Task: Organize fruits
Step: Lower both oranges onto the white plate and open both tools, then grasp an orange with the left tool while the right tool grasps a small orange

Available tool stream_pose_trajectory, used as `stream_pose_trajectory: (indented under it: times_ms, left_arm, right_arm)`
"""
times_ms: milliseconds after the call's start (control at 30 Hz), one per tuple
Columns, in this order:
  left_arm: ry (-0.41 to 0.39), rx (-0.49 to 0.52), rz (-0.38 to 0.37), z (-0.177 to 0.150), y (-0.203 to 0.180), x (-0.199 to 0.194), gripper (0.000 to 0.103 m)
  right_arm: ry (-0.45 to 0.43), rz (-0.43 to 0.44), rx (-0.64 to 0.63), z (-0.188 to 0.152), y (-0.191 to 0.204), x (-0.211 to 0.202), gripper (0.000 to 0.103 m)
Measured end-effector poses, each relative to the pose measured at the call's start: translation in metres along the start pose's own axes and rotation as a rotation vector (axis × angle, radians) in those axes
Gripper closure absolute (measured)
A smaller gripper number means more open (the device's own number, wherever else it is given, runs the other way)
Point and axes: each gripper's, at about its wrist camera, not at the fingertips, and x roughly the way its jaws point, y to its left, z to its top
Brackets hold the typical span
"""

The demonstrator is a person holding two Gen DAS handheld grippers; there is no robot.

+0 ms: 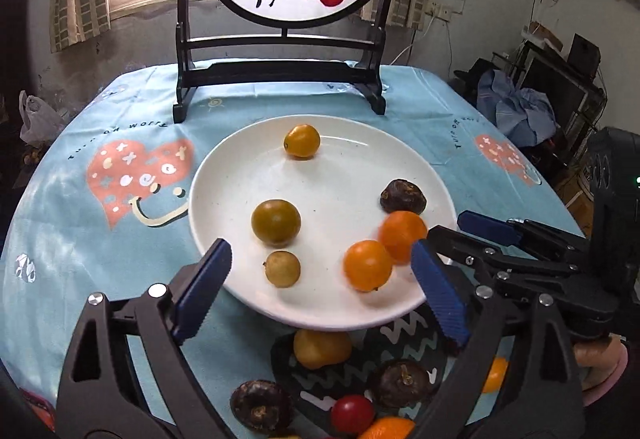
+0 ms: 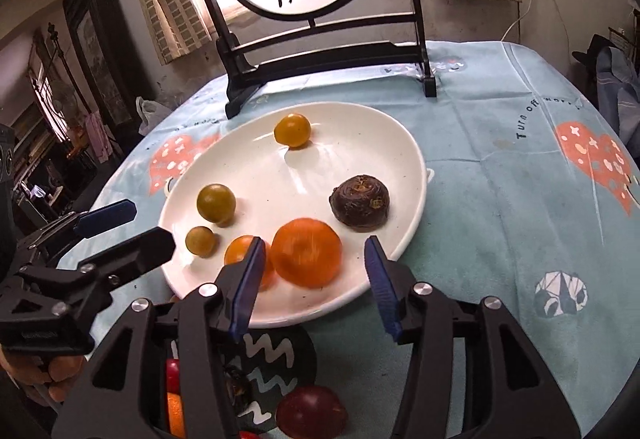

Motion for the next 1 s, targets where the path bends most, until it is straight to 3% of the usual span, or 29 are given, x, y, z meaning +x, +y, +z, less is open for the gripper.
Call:
stream_pose_trajectory:
  times_ms: [167,300,433,600,1000]
  left_arm:
    - [-0.056,-0.032,0.047,-0.017,0.014,-0.029,0.006]
    - [-0.071,-0.029,0.101,-0.035,0.027,-0.040,0.006]
    - [-0.037,-0.070,0.130,-0.053,0.044,-0.043,0.005]
    - [-0.004,-0.122,0.133,-0.067,0.058,-0.047,0.005]
    - [0.019,-0.099,0.152,-0.082,0.059,-0.053,0.005]
  right_arm:
    - [-0.055,0.021,-0.018,-0.012,0.003,-0.031,0.049]
    - [-0.047,0.046,-0.034,-0.031,0.006,-0.044,0.049]
    - [0.009,0.050,-0.032,-0.052,0.006,-0.046,0.049]
    - [0.005,0.015,-0.054,-0.066,0.008,-0.059,0.049]
    - [0.072,0.010,-0.098,-0.089,0.010,-0.066,0.049]
